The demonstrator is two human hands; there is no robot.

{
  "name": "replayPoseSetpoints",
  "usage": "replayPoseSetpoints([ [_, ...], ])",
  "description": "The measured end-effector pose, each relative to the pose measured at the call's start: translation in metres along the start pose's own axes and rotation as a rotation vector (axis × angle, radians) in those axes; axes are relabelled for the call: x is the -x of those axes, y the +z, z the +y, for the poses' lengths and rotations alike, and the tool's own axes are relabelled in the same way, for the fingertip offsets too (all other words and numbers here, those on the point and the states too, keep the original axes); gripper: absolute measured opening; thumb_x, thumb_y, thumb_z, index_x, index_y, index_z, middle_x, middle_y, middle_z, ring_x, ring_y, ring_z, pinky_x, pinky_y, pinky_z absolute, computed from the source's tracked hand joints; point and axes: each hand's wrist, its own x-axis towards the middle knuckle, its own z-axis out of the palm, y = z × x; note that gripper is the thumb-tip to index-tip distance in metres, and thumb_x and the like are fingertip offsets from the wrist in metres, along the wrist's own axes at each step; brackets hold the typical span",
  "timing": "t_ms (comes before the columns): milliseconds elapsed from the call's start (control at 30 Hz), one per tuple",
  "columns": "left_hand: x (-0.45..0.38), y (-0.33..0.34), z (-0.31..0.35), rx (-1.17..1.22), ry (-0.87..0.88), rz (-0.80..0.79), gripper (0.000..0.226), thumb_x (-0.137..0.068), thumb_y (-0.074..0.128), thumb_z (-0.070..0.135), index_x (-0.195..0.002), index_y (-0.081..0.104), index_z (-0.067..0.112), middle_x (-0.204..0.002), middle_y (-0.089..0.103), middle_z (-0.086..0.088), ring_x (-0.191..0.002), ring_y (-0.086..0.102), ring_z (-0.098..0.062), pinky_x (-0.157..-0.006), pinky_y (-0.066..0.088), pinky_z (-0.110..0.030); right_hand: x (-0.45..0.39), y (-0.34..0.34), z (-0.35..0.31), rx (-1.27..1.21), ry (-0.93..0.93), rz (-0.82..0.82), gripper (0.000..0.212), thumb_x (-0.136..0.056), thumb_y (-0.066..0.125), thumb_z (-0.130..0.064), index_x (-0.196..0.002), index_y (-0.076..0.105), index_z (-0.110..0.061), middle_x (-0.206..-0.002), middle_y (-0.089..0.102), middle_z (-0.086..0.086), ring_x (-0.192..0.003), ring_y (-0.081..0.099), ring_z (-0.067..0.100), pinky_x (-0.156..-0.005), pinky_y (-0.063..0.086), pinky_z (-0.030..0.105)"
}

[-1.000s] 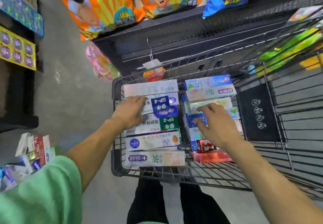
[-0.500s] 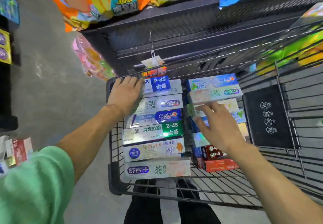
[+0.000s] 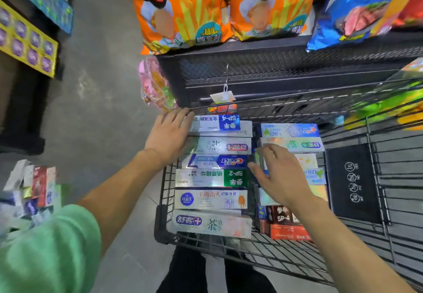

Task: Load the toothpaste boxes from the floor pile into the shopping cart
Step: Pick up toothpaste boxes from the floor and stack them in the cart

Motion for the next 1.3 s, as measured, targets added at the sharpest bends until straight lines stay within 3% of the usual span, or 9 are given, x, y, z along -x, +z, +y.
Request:
replayPoseSetpoints([
  [200,0.079,-0.051,-0.013,-0.007,-0.154,0.065,0.067,-0.100,0.041,0.046,-0.158,0.031,0.012,-0.164,0.031,-0.011,-0.151,0.027,-0.029,-0.121,0.024,-0.051,-0.003,-0.031,-0.048,0.099,-0.220,-0.018,0.079,-0.092,0.025,-0.068,-0.135,0.058,-0.011,-0.140,0.056,0.014,-0.128,0.052,0.035,-0.106,0.043,0.048],
  [400,0.194,-0.097,-0.050,-0.021,-0.427,0.104,0.068,-0.093,0.033,0.045,-0.149,0.047,0.010,-0.155,0.045,-0.014,-0.143,0.042,-0.035,-0.113,0.038,-0.052,-0.001,-0.051,-0.132,0.201,-0.484,-0.003,0.075,-0.091,0.027,-0.067,-0.130,0.061,-0.012,-0.133,0.060,0.016,-0.120,0.057,0.037,-0.099,0.046,0.048],
  [533,0.279,-0.112,-0.078,-0.018,-0.618,0.148,0.066,-0.092,0.038,0.044,-0.145,0.052,0.008,-0.151,0.049,-0.015,-0.139,0.046,-0.038,-0.108,0.042,-0.052,0.008,-0.053,-0.215,0.266,-0.651,0.009,0.076,-0.090,0.026,-0.068,-0.129,0.062,-0.014,-0.134,0.059,0.016,-0.124,0.054,0.037,-0.101,0.045,0.048],
  [633,0.350,-0.106,-0.095,-0.023,-0.734,0.171,0.061,-0.094,0.054,0.041,-0.146,0.051,0.009,-0.152,0.048,-0.016,-0.139,0.047,-0.037,-0.109,0.041,-0.051,0.023,-0.045,-0.286,0.323,-0.774,0.025,0.079,-0.089,0.024,-0.071,-0.135,0.058,-0.016,-0.140,0.056,0.014,-0.129,0.052,0.035,-0.105,0.042,0.048],
  [800,0.492,-0.084,-0.118,-0.002,-0.916,0.127,0.064,-0.091,0.065,0.039,-0.145,0.052,0.009,-0.150,0.050,-0.018,-0.133,0.052,-0.037,-0.108,0.044,-0.051,0.073,-0.013,-0.417,0.469,-0.979,0.035,0.088,-0.086,0.014,-0.074,-0.143,0.050,-0.018,-0.150,0.048,0.011,-0.137,0.044,0.031,-0.108,0.037,0.043],
  [933,0.618,-0.055,-0.127,0.048,-1.090,0.052,0.060,-0.087,0.070,0.034,-0.137,0.060,0.004,-0.140,0.058,-0.023,-0.122,0.061,-0.043,-0.097,0.052,-0.057,0.122,0.032,-0.511,0.514,-1.090,0.022,0.074,-0.094,0.028,-0.072,-0.147,0.044,-0.022,-0.153,0.043,0.006,-0.141,0.038,0.028,-0.110,0.032,0.039],
  [1067,0.723,-0.034,-0.125,0.078,-1.251,-0.014,0.060,-0.088,0.049,0.042,-0.133,0.062,0.004,-0.135,0.062,-0.022,-0.116,0.064,-0.039,-0.096,0.052,-0.053,0.163,0.076,-0.589,0.515,-1.195,0.006,0.087,-0.084,0.015,-0.076,-0.141,0.051,-0.021,-0.149,0.049,0.008,-0.135,0.045,0.029,-0.108,0.035,0.040],
  [1200,0.796,-0.018,-0.125,0.082,-1.380,-0.016,0.059,-0.088,0.055,0.043,-0.133,0.062,0.005,-0.135,0.062,-0.021,-0.118,0.063,-0.038,-0.096,0.050,-0.051,0.203,0.109,-0.658,0.541,-1.326,-0.030,0.070,-0.095,0.040,-0.068,-0.147,0.046,-0.021,-0.150,0.048,0.009,-0.138,0.043,0.030,-0.109,0.034,0.040],
  [1300,0.832,-0.006,-0.128,0.115,-1.484,-0.008,0.060,-0.092,0.048,0.048,-0.135,0.061,0.007,-0.137,0.061,-0.018,-0.121,0.062,-0.036,-0.098,0.050,-0.051,0.224,0.137,-0.704,0.556,-1.420,-0.066,0.068,-0.095,0.047,-0.065,-0.147,0.046,-0.021,-0.151,0.047,0.007,-0.138,0.042,0.029,-0.109,0.034,0.040],
])
